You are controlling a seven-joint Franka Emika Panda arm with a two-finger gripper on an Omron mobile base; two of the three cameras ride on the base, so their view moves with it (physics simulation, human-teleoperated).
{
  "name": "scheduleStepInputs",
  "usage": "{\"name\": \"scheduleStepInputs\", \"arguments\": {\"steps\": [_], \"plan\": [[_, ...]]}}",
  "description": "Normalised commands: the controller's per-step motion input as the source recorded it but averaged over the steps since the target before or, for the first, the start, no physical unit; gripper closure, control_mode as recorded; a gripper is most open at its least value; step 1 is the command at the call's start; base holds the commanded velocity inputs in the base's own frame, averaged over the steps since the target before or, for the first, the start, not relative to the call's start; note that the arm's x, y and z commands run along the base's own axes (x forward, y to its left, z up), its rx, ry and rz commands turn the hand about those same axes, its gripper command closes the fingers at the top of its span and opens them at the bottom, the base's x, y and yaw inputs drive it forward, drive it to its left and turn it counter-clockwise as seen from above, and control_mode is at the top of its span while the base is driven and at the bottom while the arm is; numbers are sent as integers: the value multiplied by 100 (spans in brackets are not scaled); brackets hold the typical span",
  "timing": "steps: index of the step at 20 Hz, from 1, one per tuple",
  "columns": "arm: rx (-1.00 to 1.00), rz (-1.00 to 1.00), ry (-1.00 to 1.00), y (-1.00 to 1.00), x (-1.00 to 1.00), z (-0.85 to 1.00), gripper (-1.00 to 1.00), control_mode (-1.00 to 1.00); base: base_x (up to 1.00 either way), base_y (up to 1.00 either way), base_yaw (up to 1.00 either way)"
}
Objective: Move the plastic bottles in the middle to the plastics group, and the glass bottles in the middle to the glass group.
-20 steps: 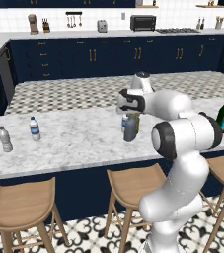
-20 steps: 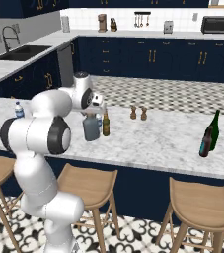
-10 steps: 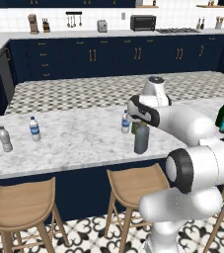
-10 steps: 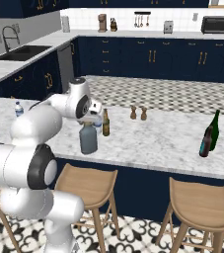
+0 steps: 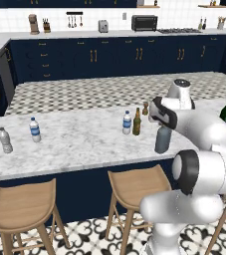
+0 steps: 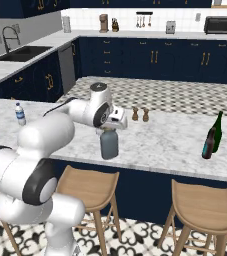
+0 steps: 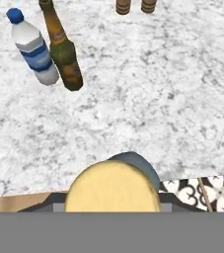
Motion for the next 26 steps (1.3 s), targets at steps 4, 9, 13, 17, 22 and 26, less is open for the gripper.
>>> {"name": "scheduleStepInputs", "arguments": {"steps": [4,9,13,17,22,26], "plan": [[0,-10,2,-95,10,17,100,-100,0,0,0],[0,-10,1,-94,8,6,100,-100,0,0,0],[0,-4,0,-76,25,8,100,-100,0,0,0],[0,0,0,-83,27,4,100,-100,0,0,0],[0,26,0,-48,1,0,100,-100,0,0,0],[0,37,0,-35,2,6,100,-100,0,0,0]]}}
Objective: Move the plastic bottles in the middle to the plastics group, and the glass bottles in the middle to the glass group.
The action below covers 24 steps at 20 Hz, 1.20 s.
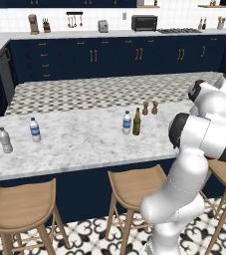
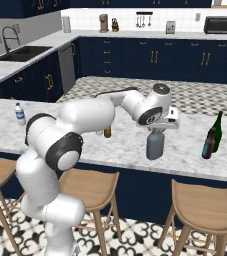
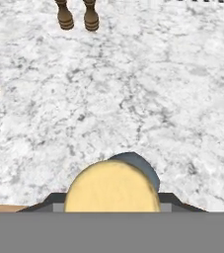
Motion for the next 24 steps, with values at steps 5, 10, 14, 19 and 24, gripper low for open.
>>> {"name": "scheduleStepInputs", "arguments": {"steps": [5,10,14,19,24], "plan": [[0,22,-1,-9,27,2,100,-100,0,0,0],[-7,25,3,0,43,3,100,-100,0,0,0],[-20,22,16,0,33,30,100,-100,0,0,0],[-6,12,5,0,4,3,100,-100,0,0,0],[0,10,0,-13,0,-6,100,-100,0,0,0]]}}
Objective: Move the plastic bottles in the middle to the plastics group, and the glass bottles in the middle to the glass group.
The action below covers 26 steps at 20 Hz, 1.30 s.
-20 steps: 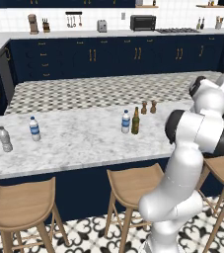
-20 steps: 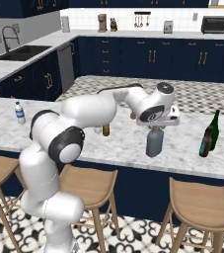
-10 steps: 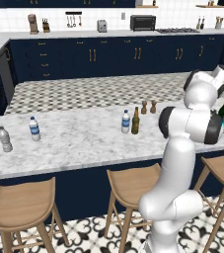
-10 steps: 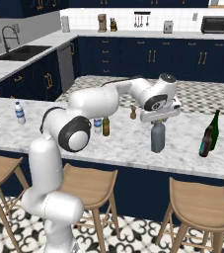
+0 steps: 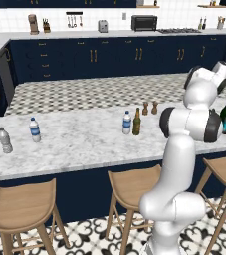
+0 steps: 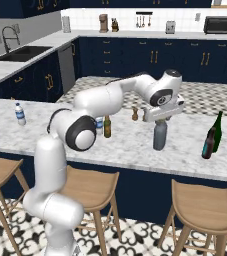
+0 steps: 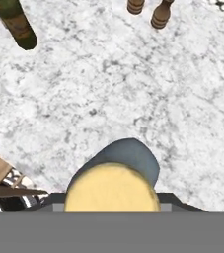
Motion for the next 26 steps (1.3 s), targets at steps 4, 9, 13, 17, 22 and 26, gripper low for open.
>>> {"name": "scheduleStepInputs", "arguments": {"steps": [4,9,13,17,22,26], "plan": [[0,11,0,-39,0,-6,100,-100,0,0,0],[0,12,0,-35,0,-1,100,-100,0,0,0],[0,13,0,-29,3,0,100,-100,0,0,0],[0,13,0,-32,10,0,100,-100,0,0,0],[0,12,0,-30,16,0,100,-100,0,0,0],[0,12,0,-31,17,0,100,-100,0,0,0]]}}
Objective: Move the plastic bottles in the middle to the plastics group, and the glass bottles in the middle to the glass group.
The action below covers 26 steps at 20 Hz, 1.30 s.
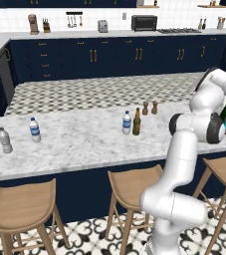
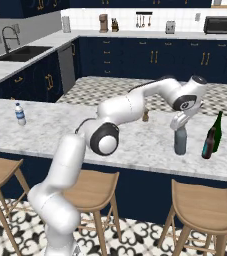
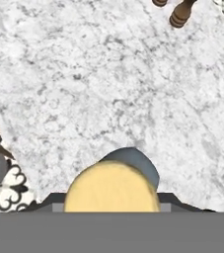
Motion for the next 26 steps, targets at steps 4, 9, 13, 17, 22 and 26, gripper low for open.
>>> {"name": "scheduleStepInputs", "arguments": {"steps": [4,9,13,17,22,26], "plan": [[0,11,0,-30,11,0,100,-100,0,0,0],[0,9,0,-4,18,-8,100,-100,0,0,0],[-1,8,2,8,38,-51,100,-100,0,0,0],[0,7,0,4,31,-57,100,-100,0,0,0],[0,4,0,0,16,-4,100,-100,0,0,0],[0,3,-1,-2,3,-16,100,-100,0,0,0]]}}
